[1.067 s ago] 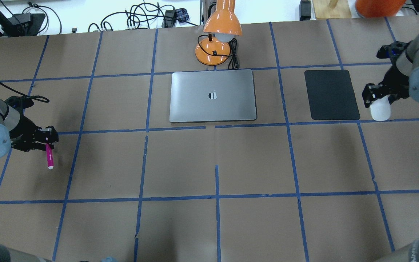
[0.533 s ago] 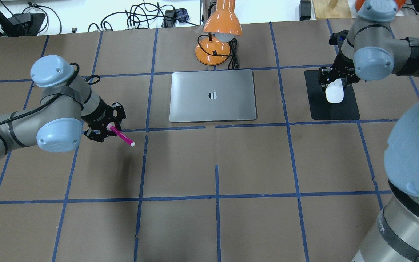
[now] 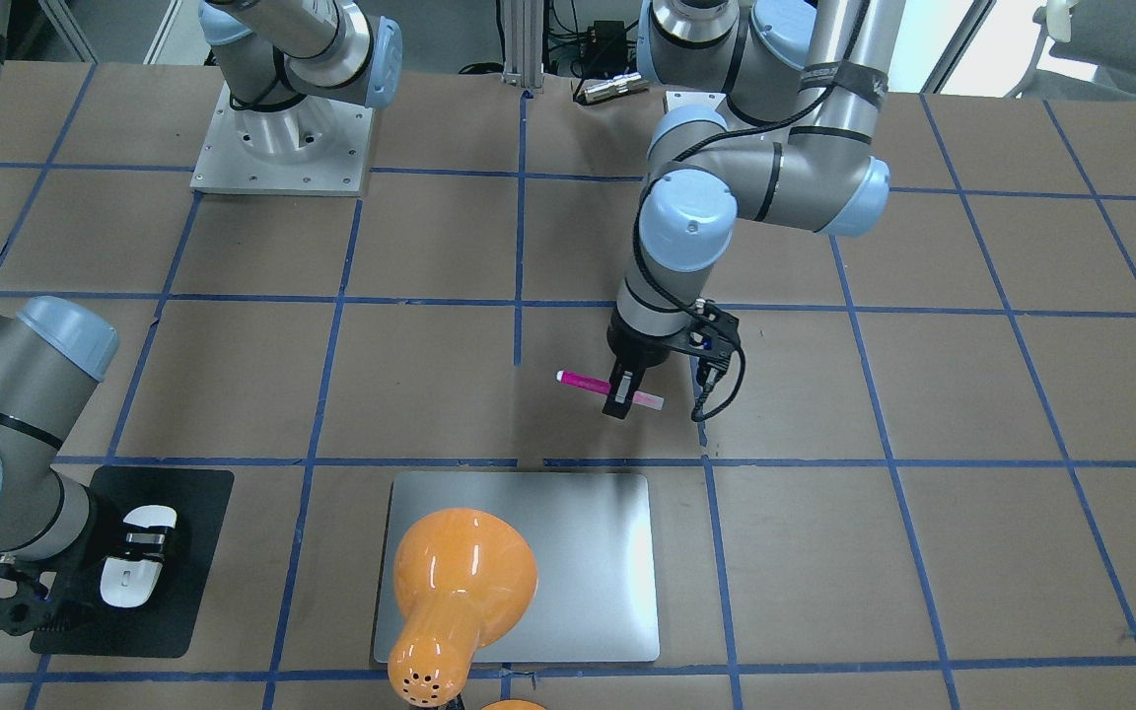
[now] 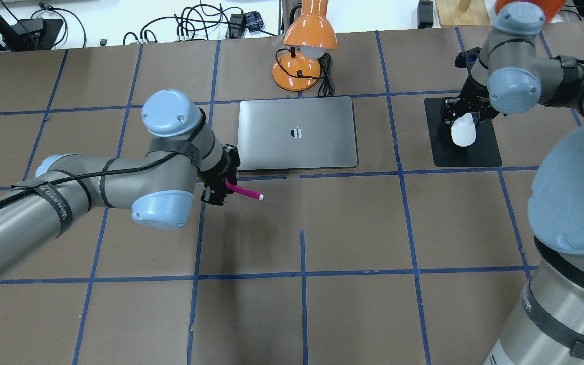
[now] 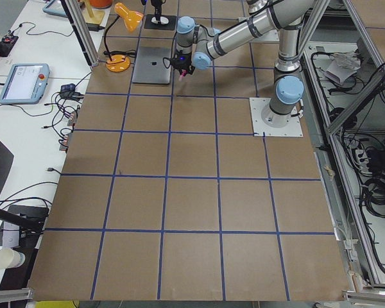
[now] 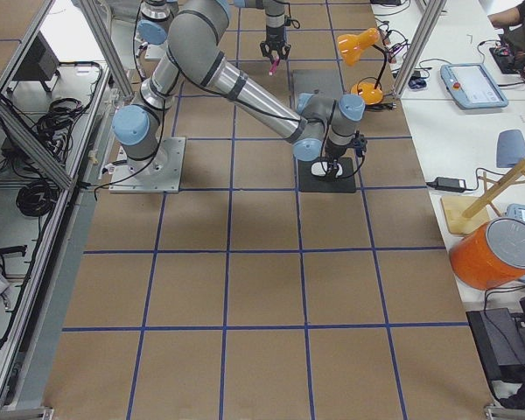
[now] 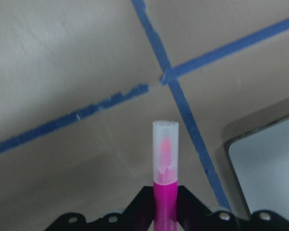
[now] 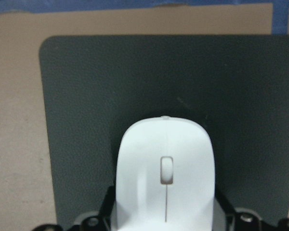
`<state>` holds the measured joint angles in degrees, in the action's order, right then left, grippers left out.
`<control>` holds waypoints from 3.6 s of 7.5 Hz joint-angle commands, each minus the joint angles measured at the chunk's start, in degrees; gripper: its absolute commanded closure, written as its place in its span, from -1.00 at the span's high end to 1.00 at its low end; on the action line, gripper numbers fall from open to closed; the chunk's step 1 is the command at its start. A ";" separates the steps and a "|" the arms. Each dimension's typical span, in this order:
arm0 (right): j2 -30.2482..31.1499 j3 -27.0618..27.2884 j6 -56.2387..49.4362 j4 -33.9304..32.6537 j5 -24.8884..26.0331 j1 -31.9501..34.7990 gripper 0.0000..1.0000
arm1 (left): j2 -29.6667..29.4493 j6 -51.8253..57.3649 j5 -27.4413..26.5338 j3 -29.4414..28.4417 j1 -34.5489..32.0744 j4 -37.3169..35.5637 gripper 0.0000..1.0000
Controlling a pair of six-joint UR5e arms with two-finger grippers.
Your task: Place pen and mouse around notebook
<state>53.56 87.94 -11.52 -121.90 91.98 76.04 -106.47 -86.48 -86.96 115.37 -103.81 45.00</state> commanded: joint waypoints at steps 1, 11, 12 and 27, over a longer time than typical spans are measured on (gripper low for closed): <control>-0.13 -0.93 0.54 0.60 0.83 -0.01 1.00 | -1.81 -11.55 0.03 -0.06 -5.77 -0.96 -1.00; 19.10 -4.80 9.92 22.55 -0.04 14.13 1.00 | -4.99 -14.20 -0.41 -3.92 -8.87 -3.62 1.00; 23.65 -5.32 11.68 28.85 -0.39 15.88 1.00 | -2.02 -3.36 -0.41 -5.58 -6.95 1.45 1.00; 30.37 -4.36 10.38 31.28 -1.71 15.81 1.00 | 17.43 89.47 -2.96 -25.11 14.60 44.56 1.00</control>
<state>83.93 83.58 -1.19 -90.71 90.34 91.92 -88.98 3.00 -89.93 90.31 -89.20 89.51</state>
